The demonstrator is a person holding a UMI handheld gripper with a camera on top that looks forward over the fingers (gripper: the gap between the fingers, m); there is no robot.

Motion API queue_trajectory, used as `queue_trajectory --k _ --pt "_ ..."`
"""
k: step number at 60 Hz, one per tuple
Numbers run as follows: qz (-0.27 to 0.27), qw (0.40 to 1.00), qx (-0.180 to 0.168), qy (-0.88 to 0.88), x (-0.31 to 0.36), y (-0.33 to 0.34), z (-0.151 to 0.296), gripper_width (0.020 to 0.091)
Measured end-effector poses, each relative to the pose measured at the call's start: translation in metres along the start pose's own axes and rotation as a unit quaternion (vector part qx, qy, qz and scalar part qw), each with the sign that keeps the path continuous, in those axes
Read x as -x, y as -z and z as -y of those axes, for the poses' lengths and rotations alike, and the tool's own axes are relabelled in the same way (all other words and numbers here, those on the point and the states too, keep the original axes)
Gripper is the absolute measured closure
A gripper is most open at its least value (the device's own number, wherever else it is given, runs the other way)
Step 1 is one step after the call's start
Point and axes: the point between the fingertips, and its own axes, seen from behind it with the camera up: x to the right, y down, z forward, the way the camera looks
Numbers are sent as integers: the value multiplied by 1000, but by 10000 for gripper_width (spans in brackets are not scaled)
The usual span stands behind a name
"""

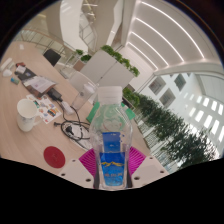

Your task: Pour water

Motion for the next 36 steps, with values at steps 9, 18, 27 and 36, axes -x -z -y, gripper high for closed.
queue_trajectory --k 9,18,27,36 --pt "-37 959 -25 281 42 -40 68 737" --pt "-72 830 -27 553 86 -57 105 739" --pt "-70 726 2 684 110 -55 122 738" --pt "-60 669 14 741 128 -45 138 738"
